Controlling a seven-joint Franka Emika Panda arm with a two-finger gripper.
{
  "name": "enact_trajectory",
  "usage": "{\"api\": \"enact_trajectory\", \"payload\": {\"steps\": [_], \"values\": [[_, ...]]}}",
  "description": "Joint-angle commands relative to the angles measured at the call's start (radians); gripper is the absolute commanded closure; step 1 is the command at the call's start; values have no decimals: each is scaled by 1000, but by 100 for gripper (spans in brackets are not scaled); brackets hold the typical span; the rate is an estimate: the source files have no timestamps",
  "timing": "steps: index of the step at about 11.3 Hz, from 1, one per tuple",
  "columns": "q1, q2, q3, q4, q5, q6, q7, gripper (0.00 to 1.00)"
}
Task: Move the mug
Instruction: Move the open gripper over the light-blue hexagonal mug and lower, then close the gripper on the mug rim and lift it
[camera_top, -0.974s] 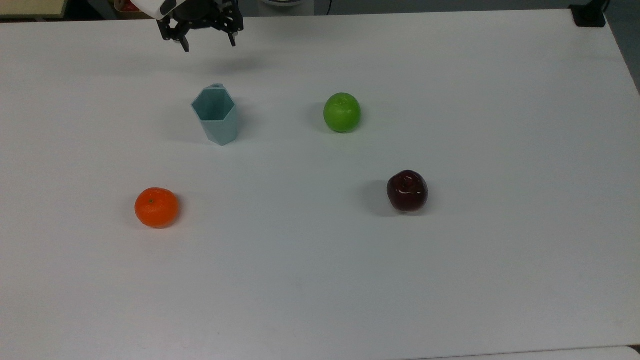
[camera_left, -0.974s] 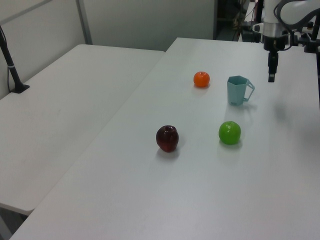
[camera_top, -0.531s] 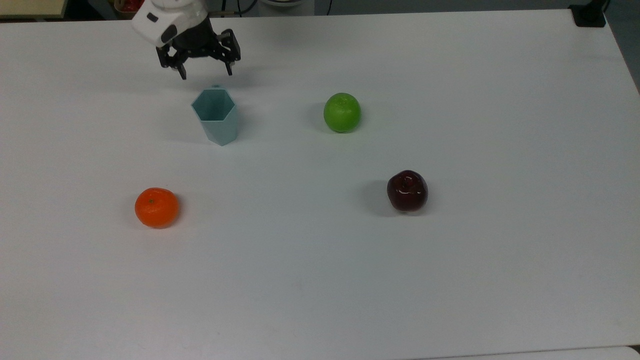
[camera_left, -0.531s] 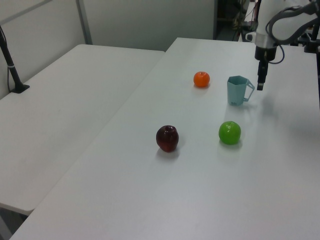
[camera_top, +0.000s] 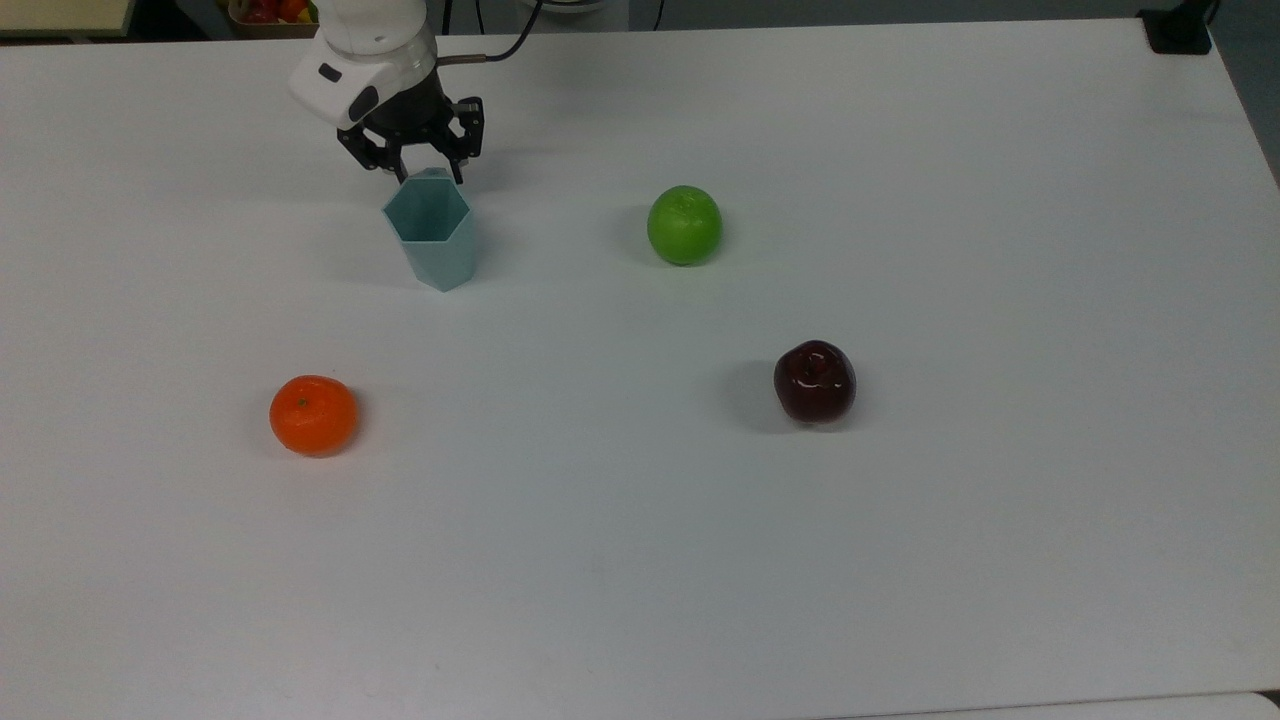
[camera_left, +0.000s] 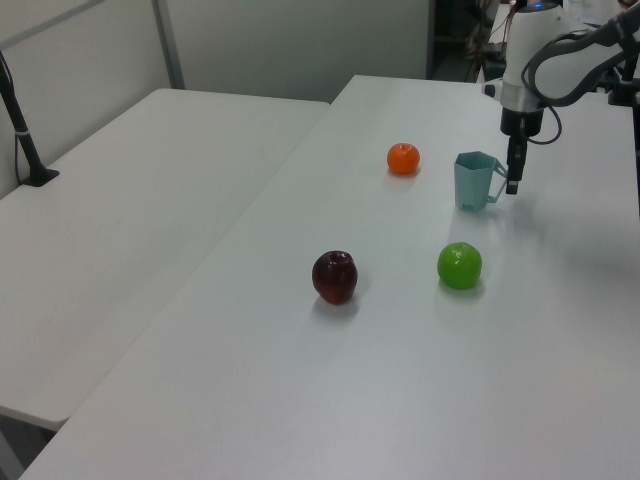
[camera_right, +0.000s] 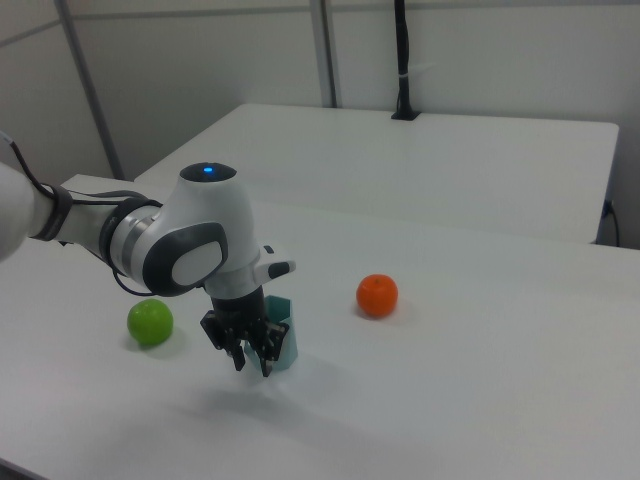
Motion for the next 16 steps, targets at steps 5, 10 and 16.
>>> {"api": "enact_trajectory", "payload": {"steps": [5, 10, 16], "values": [[10, 2, 1, 2, 7, 29, 33, 79], [8, -30, 1, 3, 5, 17, 34, 86], [10, -91, 4, 141, 10, -212, -137, 86]]}}
